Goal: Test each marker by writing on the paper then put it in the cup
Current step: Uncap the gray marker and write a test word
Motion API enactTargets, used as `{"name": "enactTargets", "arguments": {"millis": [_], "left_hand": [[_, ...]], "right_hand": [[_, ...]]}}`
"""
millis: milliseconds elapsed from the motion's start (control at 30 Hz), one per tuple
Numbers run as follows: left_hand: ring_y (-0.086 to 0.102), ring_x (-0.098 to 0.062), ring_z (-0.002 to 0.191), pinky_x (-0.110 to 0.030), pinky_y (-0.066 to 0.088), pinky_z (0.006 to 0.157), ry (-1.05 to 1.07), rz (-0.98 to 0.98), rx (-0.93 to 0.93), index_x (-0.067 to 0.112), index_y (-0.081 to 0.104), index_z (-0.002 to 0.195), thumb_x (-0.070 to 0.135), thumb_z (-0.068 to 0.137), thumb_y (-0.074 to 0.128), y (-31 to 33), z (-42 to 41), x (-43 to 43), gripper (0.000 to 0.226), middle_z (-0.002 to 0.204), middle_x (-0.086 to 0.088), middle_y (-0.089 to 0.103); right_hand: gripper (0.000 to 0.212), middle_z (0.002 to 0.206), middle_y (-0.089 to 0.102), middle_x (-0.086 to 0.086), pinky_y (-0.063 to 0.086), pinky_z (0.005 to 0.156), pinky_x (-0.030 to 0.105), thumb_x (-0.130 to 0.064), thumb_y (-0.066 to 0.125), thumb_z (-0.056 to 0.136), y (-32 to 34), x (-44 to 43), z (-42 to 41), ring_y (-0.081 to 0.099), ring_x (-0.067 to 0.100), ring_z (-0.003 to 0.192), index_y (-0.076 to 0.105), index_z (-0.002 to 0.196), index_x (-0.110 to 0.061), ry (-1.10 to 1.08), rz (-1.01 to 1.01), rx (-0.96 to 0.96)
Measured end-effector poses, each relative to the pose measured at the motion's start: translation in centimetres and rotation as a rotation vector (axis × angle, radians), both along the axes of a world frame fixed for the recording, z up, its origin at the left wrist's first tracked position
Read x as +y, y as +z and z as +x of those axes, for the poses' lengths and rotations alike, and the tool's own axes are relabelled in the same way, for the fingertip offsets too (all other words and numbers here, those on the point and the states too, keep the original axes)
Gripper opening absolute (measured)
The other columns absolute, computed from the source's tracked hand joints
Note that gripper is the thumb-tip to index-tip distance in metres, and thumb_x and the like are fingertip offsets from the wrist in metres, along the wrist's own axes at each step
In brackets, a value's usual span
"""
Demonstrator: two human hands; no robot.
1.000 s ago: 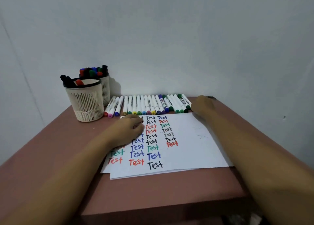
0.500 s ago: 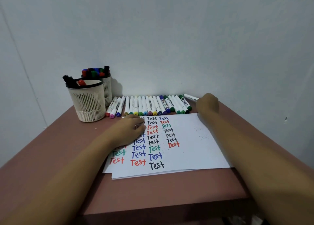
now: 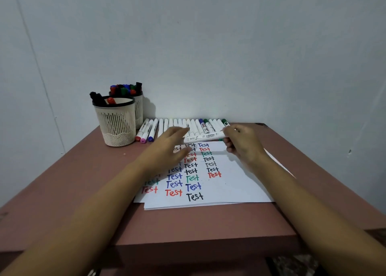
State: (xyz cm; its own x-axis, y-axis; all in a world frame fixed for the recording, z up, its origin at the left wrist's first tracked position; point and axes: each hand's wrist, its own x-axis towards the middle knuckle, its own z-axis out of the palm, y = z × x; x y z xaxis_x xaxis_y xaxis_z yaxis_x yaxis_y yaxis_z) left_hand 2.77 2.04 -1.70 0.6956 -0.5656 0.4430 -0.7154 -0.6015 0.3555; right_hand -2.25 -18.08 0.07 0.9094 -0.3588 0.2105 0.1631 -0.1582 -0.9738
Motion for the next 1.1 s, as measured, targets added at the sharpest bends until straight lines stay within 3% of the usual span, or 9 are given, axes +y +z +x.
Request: {"name": "enactTargets", "arguments": {"millis": [33, 100, 133, 200, 300, 533, 833, 967, 1100], "left_hand": [[0.048, -0.012, 0.114, -0.023, 0.037, 0.095, 0.000, 0.032, 0.009, 0.017, 0.038, 0.140, 0.035, 0.095, 0.049, 0.1, -0.1, -0.2, 0.051, 0.131, -0.001, 0.046], [0.051, -0.006, 0.085, -0.017, 0.038, 0.072, 0.003, 0.074, 0.009, 0.019, 0.053, 0.119, 0.032, 0.096, 0.046, 0.1, -0.1, -0.6, 0.028, 0.098, 0.006, 0.055], [0.046, -0.003, 0.071, -0.015, 0.033, 0.061, 0.006, 0.079, 0.000, 0.023, 0.054, 0.101, 0.031, 0.097, 0.045, 0.1, -0.1, -0.7, 0.013, 0.084, 0.010, 0.051], [0.039, -0.004, 0.060, -0.019, 0.027, 0.052, 0.009, 0.075, -0.030, 0.025, 0.043, 0.080, 0.032, 0.097, 0.043, 0.1, -0.1, -0.8, 0.018, 0.072, 0.009, 0.044], [0.042, -0.011, 0.061, -0.025, 0.031, 0.052, 0.016, 0.054, -0.114, 0.016, 0.045, 0.090, 0.033, 0.097, 0.043, -0.1, -0.1, -0.8, 0.019, 0.070, 0.008, 0.044], [0.046, -0.014, 0.066, -0.023, 0.030, 0.052, -0.003, 0.048, -0.251, 0.011, 0.051, 0.109, 0.030, 0.096, 0.045, -0.2, -0.4, -1.0, 0.024, 0.074, 0.008, 0.047], [0.050, -0.018, 0.063, -0.025, 0.032, 0.052, -0.005, 0.032, -0.346, 0.010, 0.053, 0.108, 0.031, 0.096, 0.048, -0.2, -0.8, -0.8, 0.026, 0.075, 0.002, 0.057], [0.053, -0.020, 0.056, -0.022, 0.030, 0.047, -0.007, -0.005, -0.357, 0.010, 0.057, 0.107, 0.042, 0.089, 0.041, -0.3, -0.7, -0.6, 0.040, 0.069, 0.002, 0.062], [0.063, -0.021, 0.067, -0.023, 0.037, 0.055, 0.072, -0.072, -0.278, 0.017, 0.059, 0.113, 0.049, 0.088, 0.054, -0.2, -0.9, -0.5, 0.041, 0.080, 0.002, 0.070]], "right_hand": [[0.019, 0.061, 0.051, 0.002, 0.038, 0.053, 0.023, -0.010, 0.052, 0.090, -0.2, 0.2, -0.1, 0.042, 0.011, 0.054, 0.056, 0.072, -0.010, 0.016, 0.028, -0.004], [0.017, 0.061, 0.050, 0.002, 0.039, 0.053, 0.024, -0.010, 0.053, 0.090, -0.4, 0.3, -0.1, 0.042, 0.011, 0.054, 0.057, 0.074, -0.009, 0.046, 0.112, -0.020], [0.015, 0.061, 0.049, 0.002, 0.039, 0.053, 0.023, -0.010, 0.055, 0.091, -0.4, 0.5, -0.2, 0.042, 0.012, 0.055, 0.057, 0.076, -0.009, 0.068, 0.189, -0.039], [0.014, 0.059, 0.049, 0.002, 0.040, 0.050, 0.021, -0.014, 0.059, 0.092, -0.2, 0.8, -0.3, 0.044, 0.011, 0.054, 0.057, 0.078, -0.010, 0.128, 0.404, -0.069], [0.018, 0.058, 0.055, 0.002, 0.044, 0.048, 0.019, -0.020, 0.062, 0.090, -0.3, 1.6, -0.5, 0.050, 0.009, 0.051, 0.059, 0.076, -0.009, 0.247, 0.547, -0.023], [0.011, 0.064, 0.064, 0.001, 0.048, 0.052, 0.015, -0.013, 0.062, 0.089, -1.3, 2.4, -0.1, 0.058, 0.007, 0.059, 0.066, 0.082, -0.005, 0.393, 0.364, 0.023], [0.010, 0.068, 0.064, 0.001, 0.047, 0.053, 0.015, -0.012, 0.059, 0.089, -1.3, 2.2, 0.0, 0.058, 0.006, 0.063, 0.066, 0.091, -0.005, 0.454, 0.366, -0.010], [0.010, 0.066, 0.064, 0.001, 0.047, 0.053, 0.015, -0.013, 0.060, 0.086, -1.3, 2.2, -0.2, 0.058, 0.007, 0.063, 0.066, 0.089, -0.006, 0.470, 0.355, -0.018], [0.009, 0.065, 0.064, 0.000, 0.047, 0.054, 0.015, -0.014, 0.061, 0.086, -1.0, 2.1, -0.5, 0.057, 0.006, 0.061, 0.066, 0.089, -0.007, 0.459, 0.347, -0.026]]}}
